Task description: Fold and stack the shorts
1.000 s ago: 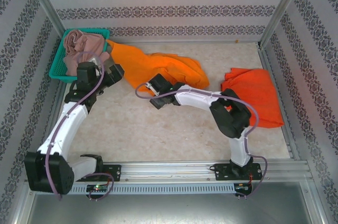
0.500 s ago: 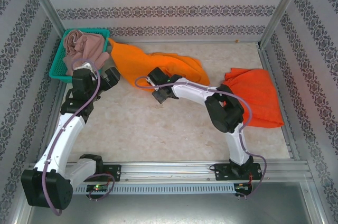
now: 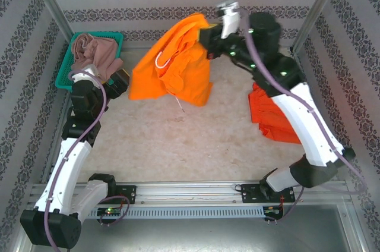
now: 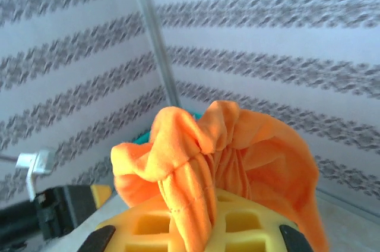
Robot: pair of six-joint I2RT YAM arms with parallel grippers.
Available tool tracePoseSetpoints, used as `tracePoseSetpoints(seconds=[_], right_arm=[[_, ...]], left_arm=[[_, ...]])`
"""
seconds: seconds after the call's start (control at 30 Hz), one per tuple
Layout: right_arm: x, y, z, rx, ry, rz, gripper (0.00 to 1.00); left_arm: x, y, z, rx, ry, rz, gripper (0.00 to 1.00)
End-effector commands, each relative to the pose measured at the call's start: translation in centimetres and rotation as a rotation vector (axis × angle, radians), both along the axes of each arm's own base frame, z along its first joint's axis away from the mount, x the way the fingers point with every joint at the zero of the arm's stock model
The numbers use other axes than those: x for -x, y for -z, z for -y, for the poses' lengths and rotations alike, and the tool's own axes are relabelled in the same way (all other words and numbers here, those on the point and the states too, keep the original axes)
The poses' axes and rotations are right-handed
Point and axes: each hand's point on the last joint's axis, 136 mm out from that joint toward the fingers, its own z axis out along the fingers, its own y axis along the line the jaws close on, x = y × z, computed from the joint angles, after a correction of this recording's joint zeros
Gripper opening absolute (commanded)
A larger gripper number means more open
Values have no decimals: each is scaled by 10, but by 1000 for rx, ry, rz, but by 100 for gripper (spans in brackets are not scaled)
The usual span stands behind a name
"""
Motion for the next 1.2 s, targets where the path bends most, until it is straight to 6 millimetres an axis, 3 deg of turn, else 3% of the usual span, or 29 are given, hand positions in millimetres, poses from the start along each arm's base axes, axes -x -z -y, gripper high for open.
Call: tracePoseSetpoints(seconds=[0.0,0.1,0.3,0.43,0.63,0.83,0.93,1.17], right_arm=[[-40,69,19,-42,61,-283,0],[-66,130,45,-29,153,-436,0],[-94,270,96,81,334,-710,1],[-99,322,118,113,385,-819,2],[-100,356,126,156,397,-882,5],[-100,362,127,168,397,-888,5],[-99,360,128,164,395,-883,5],[-95,356,128,167,391,-866,5]], left_arm=[[1,-33,4,40,19,94,99],[-2,-22,21,110,104,61,95],[6,27,61,169,277,-114,86],[22,59,104,47,419,-214,83],[54,122,186,-255,671,-345,71],[81,183,244,-503,852,-493,62],[82,207,254,-599,825,-568,60],[74,251,241,-715,688,-682,59]])
